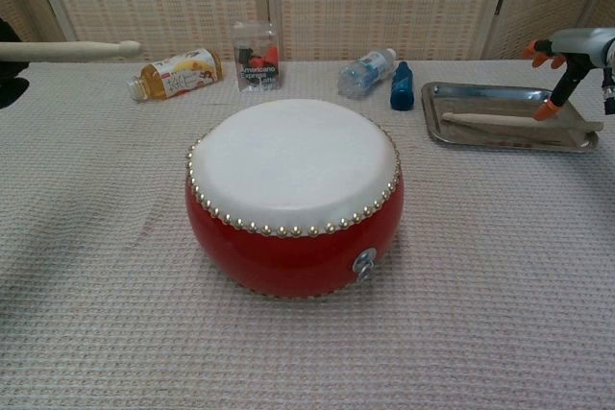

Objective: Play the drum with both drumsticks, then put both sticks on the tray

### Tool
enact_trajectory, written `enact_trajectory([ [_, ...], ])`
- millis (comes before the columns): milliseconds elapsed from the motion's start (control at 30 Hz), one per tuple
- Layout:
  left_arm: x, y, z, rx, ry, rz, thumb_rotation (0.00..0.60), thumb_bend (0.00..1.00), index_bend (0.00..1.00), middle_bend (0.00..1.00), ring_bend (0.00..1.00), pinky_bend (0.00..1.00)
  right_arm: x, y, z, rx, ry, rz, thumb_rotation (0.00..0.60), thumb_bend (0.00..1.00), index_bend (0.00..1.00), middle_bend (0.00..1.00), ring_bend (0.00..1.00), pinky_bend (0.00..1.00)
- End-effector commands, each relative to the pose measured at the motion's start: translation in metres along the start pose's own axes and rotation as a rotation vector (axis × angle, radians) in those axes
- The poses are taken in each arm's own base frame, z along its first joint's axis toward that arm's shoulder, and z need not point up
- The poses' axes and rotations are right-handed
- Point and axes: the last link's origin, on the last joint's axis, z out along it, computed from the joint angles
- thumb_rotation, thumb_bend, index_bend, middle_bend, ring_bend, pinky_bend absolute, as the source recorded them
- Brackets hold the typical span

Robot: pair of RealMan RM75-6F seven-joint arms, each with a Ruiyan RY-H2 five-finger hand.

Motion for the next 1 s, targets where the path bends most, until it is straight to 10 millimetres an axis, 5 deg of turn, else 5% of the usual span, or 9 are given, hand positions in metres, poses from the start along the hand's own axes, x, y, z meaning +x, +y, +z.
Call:
enact_trajectory([
  [33,0.001,-0.001,0.000,0.001,0.002,0.001,0.600,0.59,1.00,1.00,1.00,1.00,0.003,0.000,-0.001,0.008,0.006,0.019,0.600,0.15,0.00,0.06,0.00,0.07],
  [300,0.004,-0.002,0.002,-0.007,0.015,0.004,0.600,0.59,1.00,1.00,1.00,1.00,0.031,-0.003,-0.023,0.102,0.058,0.105,0.600,0.15,0.00,0.06,0.00,0.12],
  [533,0.004,0.013,0.009,-0.057,0.017,0.019,0.600,0.59,1.00,1.00,1.00,1.00,0.061,-0.010,-0.084,0.257,0.071,0.141,0.600,0.15,0.12,0.15,0.07,0.25],
  [733,0.004,0.039,0.021,-0.110,0.007,0.062,0.600,0.59,1.00,1.00,1.00,1.00,0.083,-0.029,-0.143,0.374,0.036,0.202,0.600,0.15,0.17,0.16,0.08,0.26],
  [1000,0.004,0.075,0.032,-0.146,-0.020,0.090,0.600,0.59,1.00,1.00,1.00,1.00,0.087,-0.066,-0.191,0.487,0.010,0.265,0.600,0.15,0.25,0.16,0.08,0.26],
])
